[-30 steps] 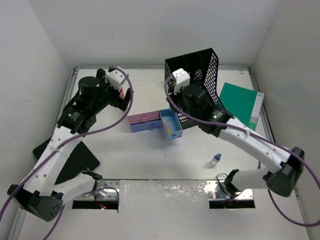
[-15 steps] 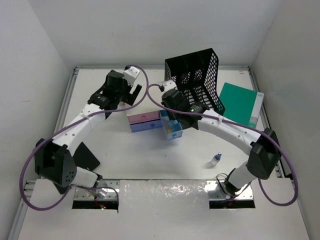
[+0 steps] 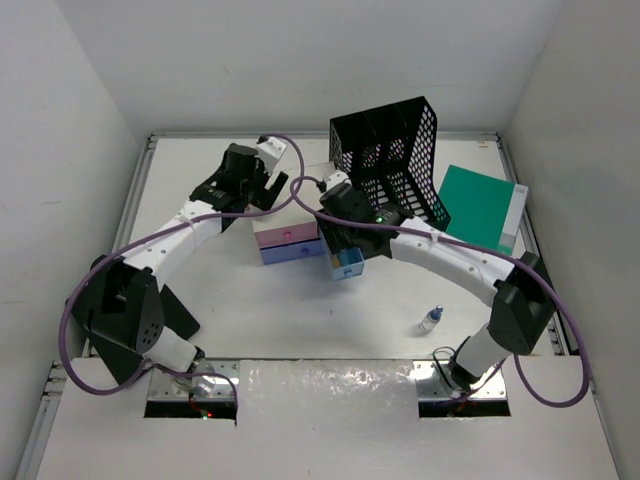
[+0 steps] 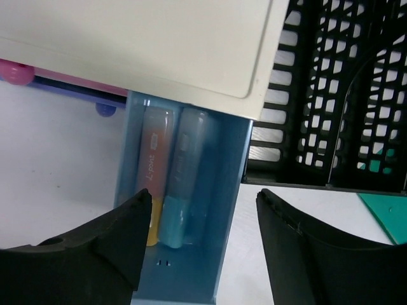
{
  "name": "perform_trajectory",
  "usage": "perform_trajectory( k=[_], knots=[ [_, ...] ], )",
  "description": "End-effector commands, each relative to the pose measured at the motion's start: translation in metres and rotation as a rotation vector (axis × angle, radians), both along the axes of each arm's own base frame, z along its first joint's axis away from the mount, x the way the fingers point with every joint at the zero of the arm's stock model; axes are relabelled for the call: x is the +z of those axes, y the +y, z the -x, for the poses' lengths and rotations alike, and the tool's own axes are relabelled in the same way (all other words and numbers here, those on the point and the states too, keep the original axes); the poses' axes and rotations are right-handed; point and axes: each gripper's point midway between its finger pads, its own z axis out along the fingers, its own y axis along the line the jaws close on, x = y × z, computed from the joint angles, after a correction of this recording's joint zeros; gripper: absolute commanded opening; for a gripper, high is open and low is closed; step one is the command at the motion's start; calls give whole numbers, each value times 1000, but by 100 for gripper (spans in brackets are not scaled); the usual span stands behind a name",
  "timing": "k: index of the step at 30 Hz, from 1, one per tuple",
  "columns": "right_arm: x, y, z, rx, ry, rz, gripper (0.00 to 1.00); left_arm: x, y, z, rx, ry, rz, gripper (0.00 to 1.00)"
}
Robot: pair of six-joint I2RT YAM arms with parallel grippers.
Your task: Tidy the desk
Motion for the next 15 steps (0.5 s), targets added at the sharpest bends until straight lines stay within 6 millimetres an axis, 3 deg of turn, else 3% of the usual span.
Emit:
perform_trajectory(
  k=[1, 6, 7, 9, 10, 11, 15],
  knots=[
    [50, 17, -8, 49, -99, -70, 65, 26, -5, -16, 4, -87, 19, 100],
    [93, 13, 1, 59, -220, -116, 59, 23, -6, -17, -1, -79, 11, 99],
    [81, 10, 11, 55, -208, -110, 52, 22, -6, -17, -1, -76, 10, 100],
    [85, 2, 22, 22, -241, -148, 42, 17, -7, -17, -6, -64, 5, 100],
    [62, -2, 35, -2, -205, -146, 32, 15, -7, -17, -9, -58, 2, 100],
    [56, -6, 40, -24, -199, -150, 28, 10, -6, -16, -10, -46, -8, 100],
    [23, -9, 72, -49, -151, -142, 25, -2, -4, -15, -12, -14, -38, 100]
  ],
)
